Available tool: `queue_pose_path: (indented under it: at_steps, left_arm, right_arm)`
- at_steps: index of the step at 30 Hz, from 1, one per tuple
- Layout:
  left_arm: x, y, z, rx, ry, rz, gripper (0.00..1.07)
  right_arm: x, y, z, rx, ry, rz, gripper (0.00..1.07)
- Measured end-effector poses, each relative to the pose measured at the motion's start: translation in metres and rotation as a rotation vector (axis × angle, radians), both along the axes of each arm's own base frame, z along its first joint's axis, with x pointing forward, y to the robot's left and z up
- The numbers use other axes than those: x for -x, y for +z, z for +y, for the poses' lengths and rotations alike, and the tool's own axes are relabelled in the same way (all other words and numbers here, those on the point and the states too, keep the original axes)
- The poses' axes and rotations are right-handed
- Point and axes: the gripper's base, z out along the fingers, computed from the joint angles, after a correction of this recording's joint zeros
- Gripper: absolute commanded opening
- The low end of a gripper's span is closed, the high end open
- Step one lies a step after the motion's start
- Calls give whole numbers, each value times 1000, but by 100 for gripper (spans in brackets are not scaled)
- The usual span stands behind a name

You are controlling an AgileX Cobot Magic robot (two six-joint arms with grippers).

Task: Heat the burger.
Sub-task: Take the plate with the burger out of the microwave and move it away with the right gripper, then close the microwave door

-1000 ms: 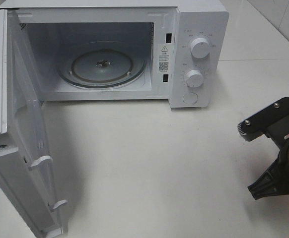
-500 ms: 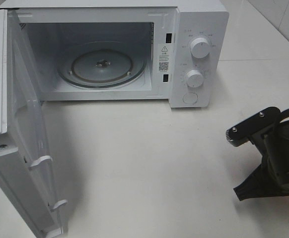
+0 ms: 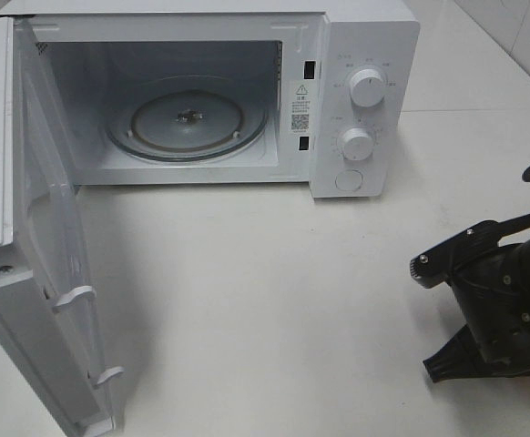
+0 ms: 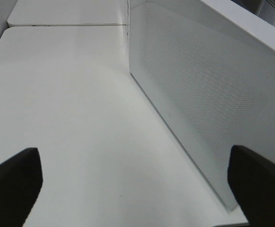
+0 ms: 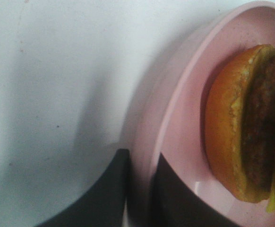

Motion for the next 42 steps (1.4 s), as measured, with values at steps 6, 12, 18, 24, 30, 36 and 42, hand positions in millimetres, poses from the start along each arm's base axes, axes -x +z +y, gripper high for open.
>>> queue_pose_path:
  at_steps: [6,12,18,24,30,36,42]
  left_arm:
    - [0,0,0,0,0,0,100]
    - [0,0,0,0,0,0,100]
    - [0,0,0,0,0,0,100]
    - [0,0,0,0,0,0,100]
    - [0,0,0,0,0,0,100]
    - [0,0,0,0,0,0,100]
    - [0,0,0,0,0,0,100]
  right_arm:
    - [0,1,-2,37,-1,-1,43]
    - [3,8,-3,24,-5,26,57]
    - [8,47,1,-132,67,-14,64]
    - [22,83,4,-289,238,-16,84]
    - [39,106,-1,-375,325,11,85]
    - [64,139,-12,-467,375,36,82]
    - [91,168,-31,-532,389,2,81]
